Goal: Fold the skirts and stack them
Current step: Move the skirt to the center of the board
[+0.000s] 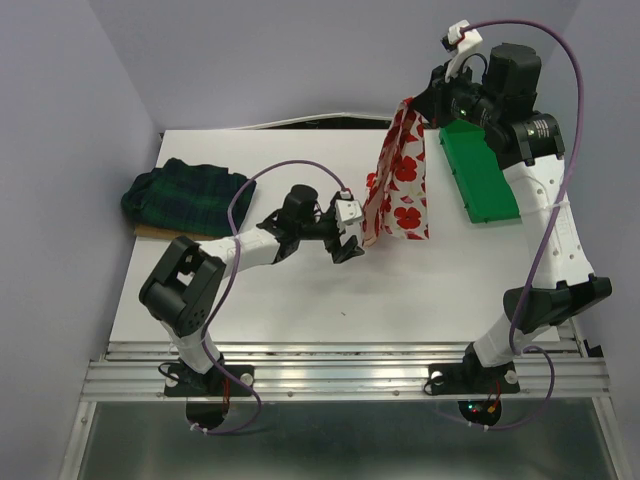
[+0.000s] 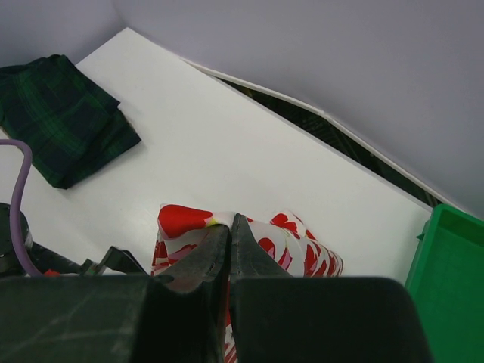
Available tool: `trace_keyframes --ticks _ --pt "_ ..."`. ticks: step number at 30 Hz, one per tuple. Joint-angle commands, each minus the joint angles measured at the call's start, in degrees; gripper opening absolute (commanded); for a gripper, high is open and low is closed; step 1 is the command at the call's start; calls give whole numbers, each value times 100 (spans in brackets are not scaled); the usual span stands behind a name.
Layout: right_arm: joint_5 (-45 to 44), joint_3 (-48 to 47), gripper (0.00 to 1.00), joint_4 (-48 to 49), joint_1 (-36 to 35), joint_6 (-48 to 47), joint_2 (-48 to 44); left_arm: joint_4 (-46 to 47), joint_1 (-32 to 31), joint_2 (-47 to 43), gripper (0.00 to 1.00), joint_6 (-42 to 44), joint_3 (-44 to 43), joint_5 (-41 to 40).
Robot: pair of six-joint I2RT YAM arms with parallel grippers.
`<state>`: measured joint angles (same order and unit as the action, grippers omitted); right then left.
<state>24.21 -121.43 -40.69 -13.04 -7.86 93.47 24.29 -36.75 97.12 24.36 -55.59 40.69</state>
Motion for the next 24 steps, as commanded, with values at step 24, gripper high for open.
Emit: trace_keyframes --ticks 24 --pt "-170 22 1 579 29 285 -250 1209 -851 -211 75 -1303 22 -4393"
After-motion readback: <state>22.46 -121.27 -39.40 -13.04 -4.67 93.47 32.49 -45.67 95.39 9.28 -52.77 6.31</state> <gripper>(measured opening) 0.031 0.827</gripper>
